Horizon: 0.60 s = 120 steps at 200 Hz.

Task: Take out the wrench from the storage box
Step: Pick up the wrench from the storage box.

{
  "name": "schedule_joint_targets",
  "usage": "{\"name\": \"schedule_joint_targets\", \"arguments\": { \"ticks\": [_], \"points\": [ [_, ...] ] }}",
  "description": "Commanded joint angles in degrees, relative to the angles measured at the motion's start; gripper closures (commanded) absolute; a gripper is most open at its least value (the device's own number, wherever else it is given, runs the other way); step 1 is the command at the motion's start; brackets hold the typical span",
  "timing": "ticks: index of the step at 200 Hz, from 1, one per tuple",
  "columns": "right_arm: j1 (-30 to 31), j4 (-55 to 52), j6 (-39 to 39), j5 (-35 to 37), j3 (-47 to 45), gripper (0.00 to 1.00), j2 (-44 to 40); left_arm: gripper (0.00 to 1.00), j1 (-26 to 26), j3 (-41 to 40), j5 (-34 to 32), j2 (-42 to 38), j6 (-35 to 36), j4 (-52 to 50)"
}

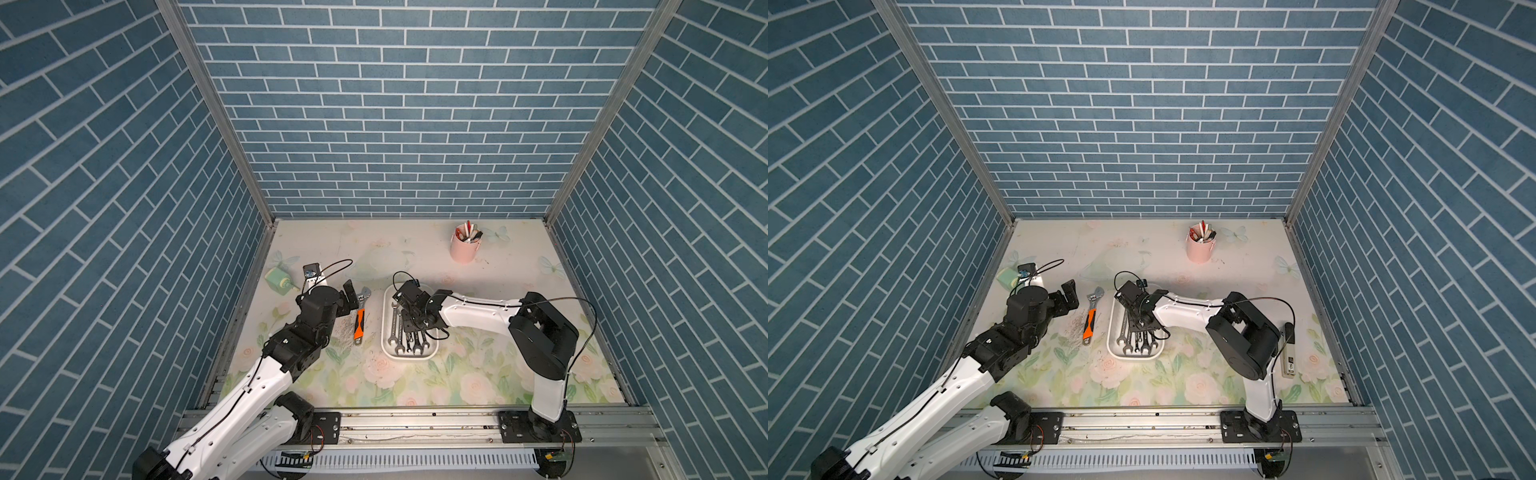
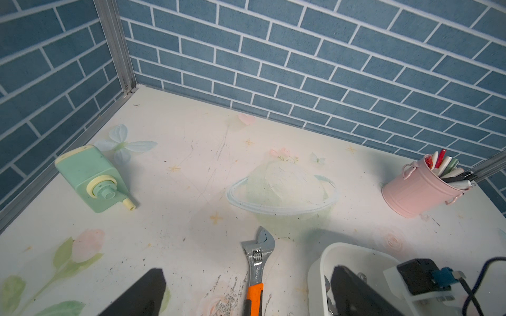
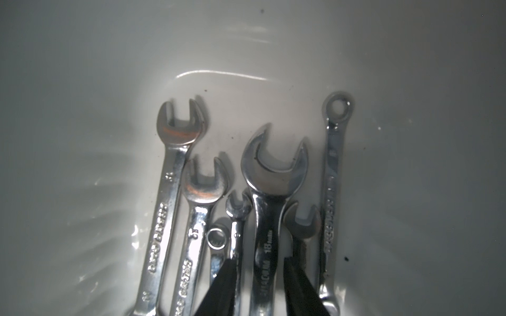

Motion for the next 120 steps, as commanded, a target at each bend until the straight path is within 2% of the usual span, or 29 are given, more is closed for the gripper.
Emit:
{"name": "schedule_joint_targets", "arguments": {
  "ticks": [1,52,120],
  "points": [
    [-0.26,-2.25,0.08,-0.27,1.43,0.68,1.01,0.00,0.27,-0.96,-0.41,-0.69,-0.21,-0.71],
    [-0.39,-3.12,1.10,-0.99,1.19,0.69,1.49,0.00,0.26,-1.21,-0.32,-0.87,-0.46,-0.63],
    [-1.21,-4.34,2.55,-1.01,0.89,0.78,2.37,0.00,0.28,-1.37,-0.33,-0.55,-0.47,-0.43]
  ]
}}
